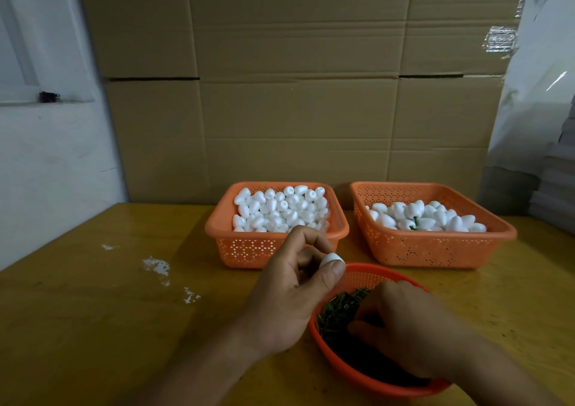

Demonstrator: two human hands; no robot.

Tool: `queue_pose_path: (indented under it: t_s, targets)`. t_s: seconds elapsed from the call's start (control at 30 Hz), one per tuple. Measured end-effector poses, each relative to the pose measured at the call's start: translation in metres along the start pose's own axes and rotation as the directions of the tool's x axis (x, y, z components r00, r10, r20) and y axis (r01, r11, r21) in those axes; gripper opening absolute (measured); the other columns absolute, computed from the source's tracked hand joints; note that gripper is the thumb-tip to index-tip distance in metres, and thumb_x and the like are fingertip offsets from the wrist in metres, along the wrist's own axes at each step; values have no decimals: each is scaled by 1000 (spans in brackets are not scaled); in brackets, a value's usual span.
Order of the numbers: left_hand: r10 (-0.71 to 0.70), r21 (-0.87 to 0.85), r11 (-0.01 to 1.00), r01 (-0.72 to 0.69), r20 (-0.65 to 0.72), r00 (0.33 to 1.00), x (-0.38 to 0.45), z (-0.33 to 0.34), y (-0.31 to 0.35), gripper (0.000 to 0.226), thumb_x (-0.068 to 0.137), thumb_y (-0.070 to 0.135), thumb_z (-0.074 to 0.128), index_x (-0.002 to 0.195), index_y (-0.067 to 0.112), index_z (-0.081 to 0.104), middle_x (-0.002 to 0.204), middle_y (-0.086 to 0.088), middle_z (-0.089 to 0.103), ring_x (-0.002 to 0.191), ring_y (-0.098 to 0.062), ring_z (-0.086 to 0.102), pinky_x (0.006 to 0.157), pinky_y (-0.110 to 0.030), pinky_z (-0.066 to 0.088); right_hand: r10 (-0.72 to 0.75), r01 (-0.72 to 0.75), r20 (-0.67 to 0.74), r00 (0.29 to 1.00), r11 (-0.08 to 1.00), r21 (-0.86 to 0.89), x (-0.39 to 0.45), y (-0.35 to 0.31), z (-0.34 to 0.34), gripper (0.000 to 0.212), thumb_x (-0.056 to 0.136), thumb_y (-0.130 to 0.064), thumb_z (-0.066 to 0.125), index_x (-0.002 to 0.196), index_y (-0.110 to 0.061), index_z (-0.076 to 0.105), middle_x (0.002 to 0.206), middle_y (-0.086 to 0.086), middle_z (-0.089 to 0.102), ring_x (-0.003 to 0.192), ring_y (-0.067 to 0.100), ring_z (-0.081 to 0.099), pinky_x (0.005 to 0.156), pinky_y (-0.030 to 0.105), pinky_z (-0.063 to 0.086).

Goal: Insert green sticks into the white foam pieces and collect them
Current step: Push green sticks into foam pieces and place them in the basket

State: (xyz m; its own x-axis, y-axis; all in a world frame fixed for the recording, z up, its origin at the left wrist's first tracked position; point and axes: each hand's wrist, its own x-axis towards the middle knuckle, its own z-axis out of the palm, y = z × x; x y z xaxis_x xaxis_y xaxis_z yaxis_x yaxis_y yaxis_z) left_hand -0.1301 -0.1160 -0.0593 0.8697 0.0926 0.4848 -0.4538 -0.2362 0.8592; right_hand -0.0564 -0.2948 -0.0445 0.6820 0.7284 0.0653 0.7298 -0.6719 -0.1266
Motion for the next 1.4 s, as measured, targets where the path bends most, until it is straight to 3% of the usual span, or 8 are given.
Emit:
queue_pose_path:
  t_s: [0.3,0.47,0.63,0.8,0.93,1.03,1.1,1.4]
  targets:
    - [-109,-111,989,100,-74,991,-1,3,6,24,93,40,58,96,20,71,70,9,58,62,-4,53,55,-17,43,23,-9,-91,996,989,151,-3,-3,-10,15,88,-39,64,97,-30,73,96,-6,70,88,10,64,78,32,56]
    - [-196,-221,960,174,-81,977,0,3,10,33,87,42,60,95,11,69,66,3,53,55,-6,47,50,-19,38,43,57,-274,961,936,348,-4,-4,-12,7,82,-25,73,84,-30,77,72,-17,71,68,-2,65,58,20,51]
    - [-258,-358,906,225,-47,965,0,2,12,25,86,42,62,83,17,65,66,-2,47,52,-10,41,50,-23,32,91,148,-391,916,828,540,-5,-7,-8,14,81,-15,74,73,-25,70,63,-7,69,49,6,60,46,20,44]
    - [-315,-461,841,282,4,949,1,2,14,29,90,42,58,75,17,63,60,-3,42,47,-10,35,48,-24,26,154,311,-485,861,595,741,-6,-11,-12,19,76,1,72,67,-14,66,61,10,68,48,21,59,45,30,45]
    - [-351,-498,804,325,44,935,1,1,16,36,91,45,58,70,16,59,56,-3,39,43,-10,33,45,-24,25,175,420,-480,860,294,859,-6,-16,-10,25,79,18,66,68,-5,64,63,19,71,41,19,54,38,25,44]
    - [-373,-522,778,350,65,926,1,0,16,39,95,44,55,67,16,58,54,-2,39,41,-10,32,43,-23,24,126,479,-499,858,155,864,-5,-22,-7,8,73,0,73,70,-5,68,67,21,72,46,21,62,41,25,47]
    - [-378,-533,767,357,75,923,1,0,17,41,95,44,55,64,18,61,52,-2,39,39,-9,32,43,-22,24,108,483,-498,861,139,865,-4,-23,-6,7,70,-11,73,72,-6,70,70,21,74,49,20,64,42,25,48]
    - [-408,-522,764,378,63,911,1,1,18,39,85,48,61,67,14,59,50,-3,37,37,-9,31,42,-22,23,74,493,-522,850,241,836,-5,-22,-3,9,74,-18,79,79,-11,78,61,15,70,51,15,65,48,23,50]
